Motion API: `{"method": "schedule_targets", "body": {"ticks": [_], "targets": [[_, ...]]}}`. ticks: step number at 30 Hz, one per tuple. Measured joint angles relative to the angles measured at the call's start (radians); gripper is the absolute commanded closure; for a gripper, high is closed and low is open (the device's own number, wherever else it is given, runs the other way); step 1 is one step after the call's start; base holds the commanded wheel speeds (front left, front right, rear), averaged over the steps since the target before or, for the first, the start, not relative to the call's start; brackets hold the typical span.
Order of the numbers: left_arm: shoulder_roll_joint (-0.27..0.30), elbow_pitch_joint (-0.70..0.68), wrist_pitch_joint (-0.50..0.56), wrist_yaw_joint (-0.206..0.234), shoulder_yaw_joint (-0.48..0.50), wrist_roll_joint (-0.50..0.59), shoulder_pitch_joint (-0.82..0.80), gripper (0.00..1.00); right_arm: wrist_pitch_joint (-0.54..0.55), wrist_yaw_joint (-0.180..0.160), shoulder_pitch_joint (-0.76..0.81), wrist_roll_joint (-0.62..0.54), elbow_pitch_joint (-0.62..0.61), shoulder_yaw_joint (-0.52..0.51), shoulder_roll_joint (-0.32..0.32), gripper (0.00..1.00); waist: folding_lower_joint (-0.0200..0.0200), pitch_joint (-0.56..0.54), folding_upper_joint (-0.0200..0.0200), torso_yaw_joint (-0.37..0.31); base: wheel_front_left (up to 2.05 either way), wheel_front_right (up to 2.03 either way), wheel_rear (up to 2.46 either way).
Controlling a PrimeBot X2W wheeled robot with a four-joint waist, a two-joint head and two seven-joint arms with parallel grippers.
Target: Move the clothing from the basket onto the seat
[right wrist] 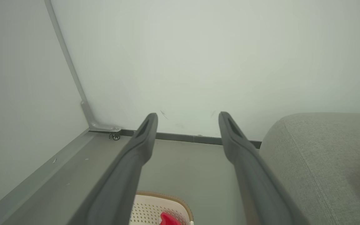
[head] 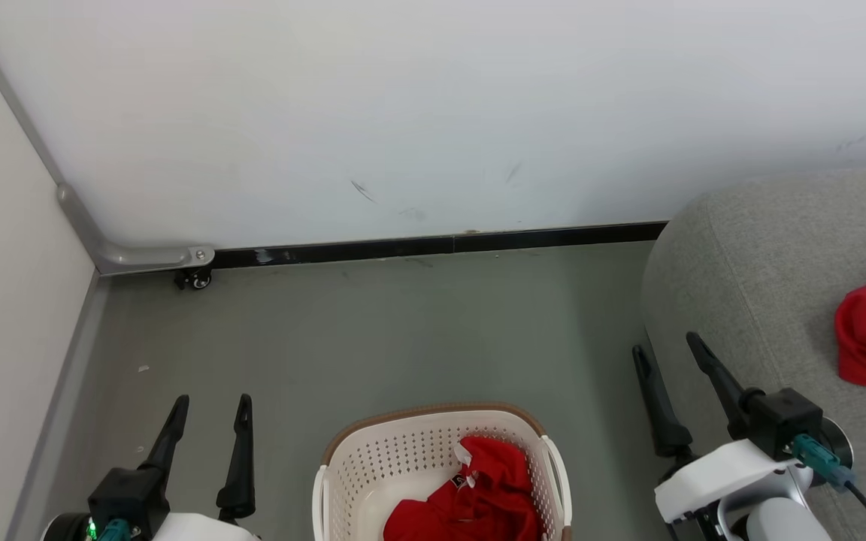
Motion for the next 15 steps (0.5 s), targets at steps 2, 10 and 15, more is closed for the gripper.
{"method": "schedule_targets", "body": {"ticks": [2,10,15], "targets": [[-0.001,-0.001,0.0,0.0,0.001,0.001,0.01,0.0,0.001,0.0,0.014,-0.002,-0.013,-0.002,0.002,0.0,0.0,0.0,0.0,-0.002,0.0,0.0,0.0],[-0.003,-0.012,0.0,0.0,0.004,0.02,0.022,0.0,0.012,0.0,0.067,-0.01,-0.055,-0.021,0.012,0.0,0.0,0.001,0.0,-0.012,0.0,0.0,0.0],[-0.004,-0.018,0.0,0.0,0.01,0.028,0.032,0.0,0.024,0.0,0.104,-0.018,-0.07,-0.025,0.014,0.0,0.0,0.004,0.0,-0.019,0.0,0.0,0.0]]}}
